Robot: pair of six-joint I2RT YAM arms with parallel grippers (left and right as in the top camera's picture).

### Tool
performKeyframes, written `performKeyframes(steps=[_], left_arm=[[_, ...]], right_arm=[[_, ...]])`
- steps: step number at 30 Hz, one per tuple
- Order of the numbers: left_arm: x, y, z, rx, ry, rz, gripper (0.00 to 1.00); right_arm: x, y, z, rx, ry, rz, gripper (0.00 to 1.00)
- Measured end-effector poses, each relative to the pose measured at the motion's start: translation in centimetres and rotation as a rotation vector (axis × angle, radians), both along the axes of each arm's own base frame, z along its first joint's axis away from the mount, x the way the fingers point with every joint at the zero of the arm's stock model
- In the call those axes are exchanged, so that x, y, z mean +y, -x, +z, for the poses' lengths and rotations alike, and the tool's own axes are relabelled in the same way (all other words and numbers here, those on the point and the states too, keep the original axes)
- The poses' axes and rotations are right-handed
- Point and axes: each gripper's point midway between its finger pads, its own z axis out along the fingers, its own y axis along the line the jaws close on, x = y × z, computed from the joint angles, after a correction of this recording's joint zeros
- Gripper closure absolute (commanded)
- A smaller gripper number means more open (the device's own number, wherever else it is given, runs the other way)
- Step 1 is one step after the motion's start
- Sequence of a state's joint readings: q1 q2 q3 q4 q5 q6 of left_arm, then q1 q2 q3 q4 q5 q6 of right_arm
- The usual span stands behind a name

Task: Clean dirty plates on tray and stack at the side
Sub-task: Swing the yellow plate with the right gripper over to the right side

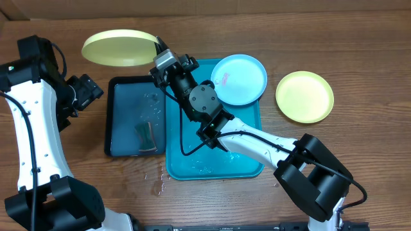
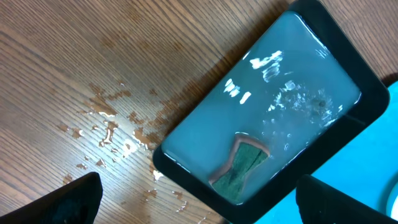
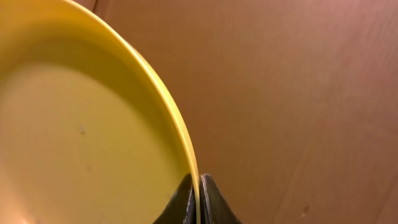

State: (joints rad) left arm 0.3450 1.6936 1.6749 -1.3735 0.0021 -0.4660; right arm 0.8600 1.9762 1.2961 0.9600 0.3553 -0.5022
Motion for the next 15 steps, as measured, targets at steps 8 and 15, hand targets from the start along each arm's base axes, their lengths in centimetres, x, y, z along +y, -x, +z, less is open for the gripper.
performKeyframes(steps=[8, 15], left_arm=[[0.0, 0.0, 0.0, 0.0, 0.0, 0.0, 0.0], [0.0, 0.0, 0.0, -0.001, 0.0, 0.0, 0.0]], right_arm=[[0.8, 0.9, 0.1, -0.015, 0.017, 0.011, 0.96], [1.5, 1.6, 0.1, -0.016, 0.017, 0.029, 0.96]])
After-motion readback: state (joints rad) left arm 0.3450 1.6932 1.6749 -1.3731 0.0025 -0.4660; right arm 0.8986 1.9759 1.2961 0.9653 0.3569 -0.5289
